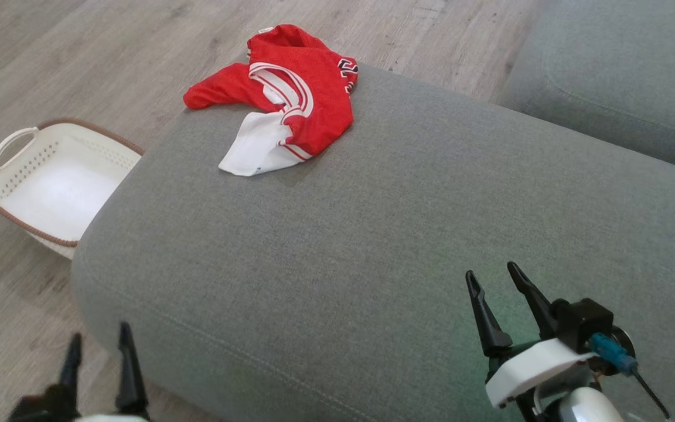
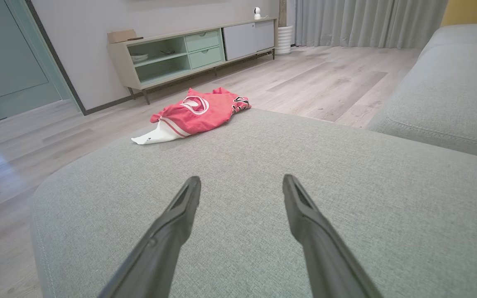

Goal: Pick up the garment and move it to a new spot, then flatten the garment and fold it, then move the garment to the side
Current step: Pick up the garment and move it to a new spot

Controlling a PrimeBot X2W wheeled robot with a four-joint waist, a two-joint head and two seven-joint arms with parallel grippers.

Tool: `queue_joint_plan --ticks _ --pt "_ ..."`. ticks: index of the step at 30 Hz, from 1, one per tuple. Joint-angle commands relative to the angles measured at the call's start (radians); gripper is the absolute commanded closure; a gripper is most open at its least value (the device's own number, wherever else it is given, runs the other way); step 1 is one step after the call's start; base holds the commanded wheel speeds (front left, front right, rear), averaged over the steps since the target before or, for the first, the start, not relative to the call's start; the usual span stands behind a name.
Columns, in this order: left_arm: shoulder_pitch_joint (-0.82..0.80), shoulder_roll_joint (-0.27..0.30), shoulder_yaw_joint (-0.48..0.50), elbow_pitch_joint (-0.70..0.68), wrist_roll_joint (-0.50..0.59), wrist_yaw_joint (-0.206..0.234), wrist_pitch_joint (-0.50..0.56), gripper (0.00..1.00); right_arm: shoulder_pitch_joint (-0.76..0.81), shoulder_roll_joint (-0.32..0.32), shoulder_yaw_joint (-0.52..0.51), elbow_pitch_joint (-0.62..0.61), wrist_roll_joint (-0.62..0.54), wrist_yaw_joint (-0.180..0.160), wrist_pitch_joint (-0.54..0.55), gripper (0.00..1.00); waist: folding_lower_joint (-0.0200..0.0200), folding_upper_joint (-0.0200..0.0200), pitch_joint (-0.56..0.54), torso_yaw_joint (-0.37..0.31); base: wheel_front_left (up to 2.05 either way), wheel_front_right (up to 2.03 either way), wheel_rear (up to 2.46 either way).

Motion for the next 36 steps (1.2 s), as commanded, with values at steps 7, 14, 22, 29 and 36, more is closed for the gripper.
queue_joint_plan --ticks 7,14,22,29,36 --pt "-0.037 0.083 0.190 -0.129 0.025 -0.035 -0.001 0.00 0.006 -0.006 -0.037 -0.117 -0.043 0.007 0.018 0.00 -0.0001 0.0000 -0.013 -0.004 0.00 0.00 0.00" --pt "-0.255 0.287 0.284 -0.186 0.034 -0.094 0.121 0.00 0.012 -0.006 -0.093 -0.280 -0.118 0.007 0.103 0.00 -0.0001 0.0000 0.066 -0.080 0.00 0.00 0.00" --pt "-0.768 0.294 0.220 0.001 -0.031 -0.243 0.328 0.00 -0.090 -0.006 -0.065 -0.404 -0.208 0.007 0.205 0.00 -0.0001 0.0000 0.213 -0.211 0.00 0.00 0.00" --pt "-1.015 0.185 0.104 0.271 -0.062 -0.329 0.476 0.00 -0.174 -0.006 -0.038 -0.474 -0.253 0.007 0.257 0.00 -0.0001 0.0000 0.325 -0.273 0.00 0.00 0.00" --pt "-1.045 0.103 0.010 0.432 -0.119 -0.412 0.622 0.00 -0.229 -0.006 -0.042 -0.506 -0.279 0.007 0.278 0.00 -0.0001 0.0000 0.417 -0.290 0.00 0.00 0.00"
